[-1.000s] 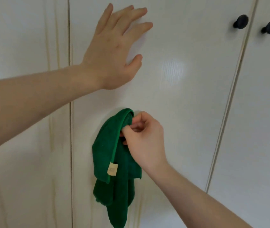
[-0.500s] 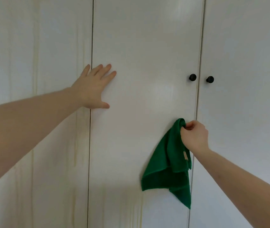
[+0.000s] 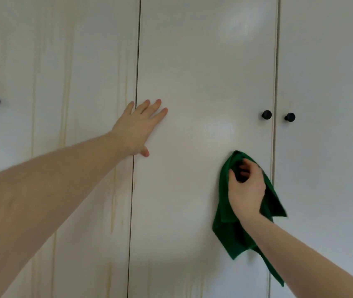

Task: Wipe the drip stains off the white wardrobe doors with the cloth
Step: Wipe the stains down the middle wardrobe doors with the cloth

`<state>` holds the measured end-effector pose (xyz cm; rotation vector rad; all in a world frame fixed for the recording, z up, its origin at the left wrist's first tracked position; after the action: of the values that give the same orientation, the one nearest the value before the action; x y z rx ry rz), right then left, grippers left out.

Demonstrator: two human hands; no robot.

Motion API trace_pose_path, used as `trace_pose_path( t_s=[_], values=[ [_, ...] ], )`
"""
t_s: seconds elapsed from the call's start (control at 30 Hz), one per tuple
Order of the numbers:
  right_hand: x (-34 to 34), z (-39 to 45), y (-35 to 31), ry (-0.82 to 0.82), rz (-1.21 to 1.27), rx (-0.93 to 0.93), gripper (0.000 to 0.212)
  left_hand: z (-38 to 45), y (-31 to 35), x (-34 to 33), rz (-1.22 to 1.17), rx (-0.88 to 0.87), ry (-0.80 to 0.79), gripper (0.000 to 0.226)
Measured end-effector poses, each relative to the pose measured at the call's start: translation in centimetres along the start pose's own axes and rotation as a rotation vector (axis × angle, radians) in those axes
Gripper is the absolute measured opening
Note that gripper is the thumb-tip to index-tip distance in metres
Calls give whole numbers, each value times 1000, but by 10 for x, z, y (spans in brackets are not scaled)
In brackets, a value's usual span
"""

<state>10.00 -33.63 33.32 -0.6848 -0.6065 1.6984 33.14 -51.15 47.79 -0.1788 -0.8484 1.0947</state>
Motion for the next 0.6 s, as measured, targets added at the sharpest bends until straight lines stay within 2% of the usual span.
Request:
trace_pose_path(
  t_s=[0.13,0.3,0.37,0.47,0.6],
  values=[
    [-55,-47,-15,-147,10,127,38,1,1,0,14,13,-13,140],
    [-135,-104,-47,-583,-93,368,48,1,7,1,35,40,-46,142],
    [-159,-120,-55,-696,-129,433,52,1,8,2,50,51,-66,143],
    [-174,-128,-57,-738,-212,511,52,1,10,4,74,68,-102,145],
    [-157,-118,-42,-782,-310,619,35,1,15,9,95,87,-143,145]
  ],
)
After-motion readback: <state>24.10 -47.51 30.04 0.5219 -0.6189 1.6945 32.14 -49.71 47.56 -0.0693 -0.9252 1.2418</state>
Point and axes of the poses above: each hand's wrist, its own z-axis towards the middle knuckle, its own x-axis out of the back of the hand, y = z × x, the point moved 6 cm from there along z, towards the middle knuckle, and after that the axes turned 1 degree about -x, right-handed, at the moved point
